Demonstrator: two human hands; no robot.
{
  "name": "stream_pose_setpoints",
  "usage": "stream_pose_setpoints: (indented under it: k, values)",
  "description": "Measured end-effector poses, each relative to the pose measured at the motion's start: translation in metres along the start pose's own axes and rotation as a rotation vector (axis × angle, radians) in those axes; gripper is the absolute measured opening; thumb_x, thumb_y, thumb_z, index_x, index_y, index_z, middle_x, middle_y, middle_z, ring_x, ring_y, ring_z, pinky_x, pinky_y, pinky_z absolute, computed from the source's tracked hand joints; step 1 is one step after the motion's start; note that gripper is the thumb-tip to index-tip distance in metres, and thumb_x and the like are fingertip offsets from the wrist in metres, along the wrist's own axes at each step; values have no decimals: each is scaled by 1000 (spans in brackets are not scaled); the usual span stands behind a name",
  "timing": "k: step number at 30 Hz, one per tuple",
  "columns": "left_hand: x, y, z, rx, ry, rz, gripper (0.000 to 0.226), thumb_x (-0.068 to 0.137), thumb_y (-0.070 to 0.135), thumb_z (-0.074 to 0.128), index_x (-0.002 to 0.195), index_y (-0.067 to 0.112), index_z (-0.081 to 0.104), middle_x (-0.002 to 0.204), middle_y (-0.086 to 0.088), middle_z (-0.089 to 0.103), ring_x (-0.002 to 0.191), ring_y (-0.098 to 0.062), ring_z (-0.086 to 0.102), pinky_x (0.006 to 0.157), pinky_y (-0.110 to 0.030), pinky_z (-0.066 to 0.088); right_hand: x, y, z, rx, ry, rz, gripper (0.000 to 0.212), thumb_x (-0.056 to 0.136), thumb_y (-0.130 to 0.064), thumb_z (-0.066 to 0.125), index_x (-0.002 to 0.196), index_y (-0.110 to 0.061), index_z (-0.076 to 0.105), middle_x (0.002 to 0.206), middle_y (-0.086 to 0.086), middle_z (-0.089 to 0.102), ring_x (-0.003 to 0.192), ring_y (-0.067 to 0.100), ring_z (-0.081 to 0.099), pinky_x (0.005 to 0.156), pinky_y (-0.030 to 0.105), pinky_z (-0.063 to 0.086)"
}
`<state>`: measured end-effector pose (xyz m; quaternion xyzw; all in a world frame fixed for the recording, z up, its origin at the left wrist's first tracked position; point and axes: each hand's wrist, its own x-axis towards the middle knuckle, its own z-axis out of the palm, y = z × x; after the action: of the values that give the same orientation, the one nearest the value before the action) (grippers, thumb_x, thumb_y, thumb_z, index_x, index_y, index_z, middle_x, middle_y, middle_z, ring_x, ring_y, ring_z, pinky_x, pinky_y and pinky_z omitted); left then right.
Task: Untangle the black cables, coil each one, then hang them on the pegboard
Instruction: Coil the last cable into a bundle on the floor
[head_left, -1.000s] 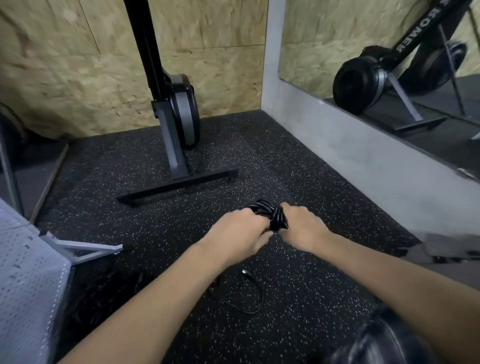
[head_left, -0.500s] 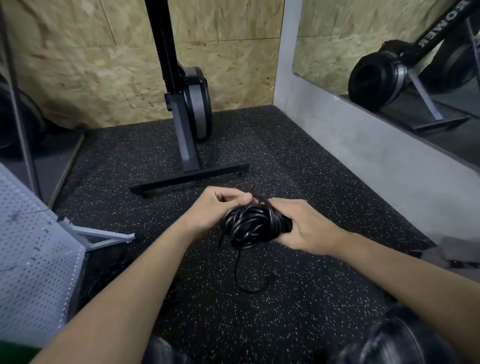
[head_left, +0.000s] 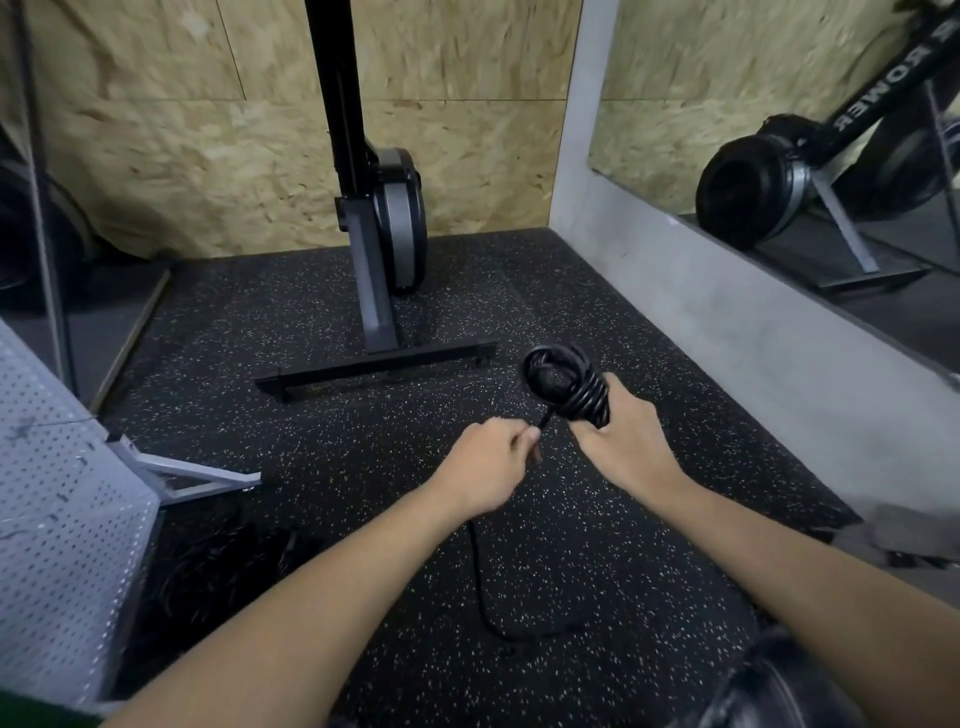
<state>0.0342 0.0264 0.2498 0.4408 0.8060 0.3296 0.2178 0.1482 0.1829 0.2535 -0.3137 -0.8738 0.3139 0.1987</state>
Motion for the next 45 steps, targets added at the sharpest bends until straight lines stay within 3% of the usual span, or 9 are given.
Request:
stream_pose_setpoints:
  k: [4,9,18,25,28,31,36,40,45]
  values:
    - [-6,9,6,329,-85,13,38,112,35,40,90,13,62,90,-9,65,78,-26,64,74,-39,53,3,9,6,-409,-207,4,28,91,-24,65,110,-25,45,96,1,66,83,26,67,78,44,58]
    - [-14,15,-26,525,-138,268,23,104,37,60,101,18,73,90,1,69,72,-14,63,58,-29,44,2,16,4,-458,-473,-56,33,90,-20,72,116,-30,54,99,1,68,86,23,69,78,43,60]
    - [-9,-2,-56,80,54,269,43,60,58,95,66,23,72,65,6,69,63,-7,61,58,-30,50,-13,0,-1,-184,-659,-548,15,89,-19,75,97,-25,63,89,-12,60,80,5,61,73,29,54]
    - [-1,-42,-59,-476,19,14,51,92,45,74,80,-5,73,72,-17,63,63,-19,53,73,-30,48,-26,-20,-7,291,-506,-404,17,90,-20,80,100,-12,69,87,7,69,78,31,63,77,51,52]
    - [1,-50,-46,-452,-45,-29,42,108,26,56,72,19,78,63,-6,59,61,-20,50,70,-32,43,-20,-23,-9,394,-381,-266,15,89,-15,79,100,-14,69,87,7,72,74,22,64,74,47,53]
    - [2,-46,-30,-319,-43,-50,51,110,47,42,84,20,78,58,0,59,61,-17,55,69,-29,44,-15,-25,-10,514,-407,-89,24,84,-4,80,101,-17,68,82,-2,70,75,12,64,77,41,53]
    - [1,-40,-3,-155,-105,-105,52,112,50,30,98,21,71,72,-1,70,78,-21,72,87,-38,52,-7,-17,-12,277,-305,-35,36,84,-21,81,113,-25,60,106,-3,70,99,14,66,93,37,52]
    - [-3,-16,16,-65,-133,-118,25,113,20,37,119,15,62,86,4,64,70,-20,72,58,-24,53,0,-5,-15,182,-154,-54,47,88,-27,81,126,-30,52,110,-15,65,101,-3,60,80,17,42]
    - [-10,19,28,115,-151,0,20,111,15,40,122,5,54,119,-18,64,67,-17,59,52,-23,42,11,24,-9,-185,-129,-245,62,91,-11,71,148,-14,47,126,3,56,115,19,55,100,30,43]
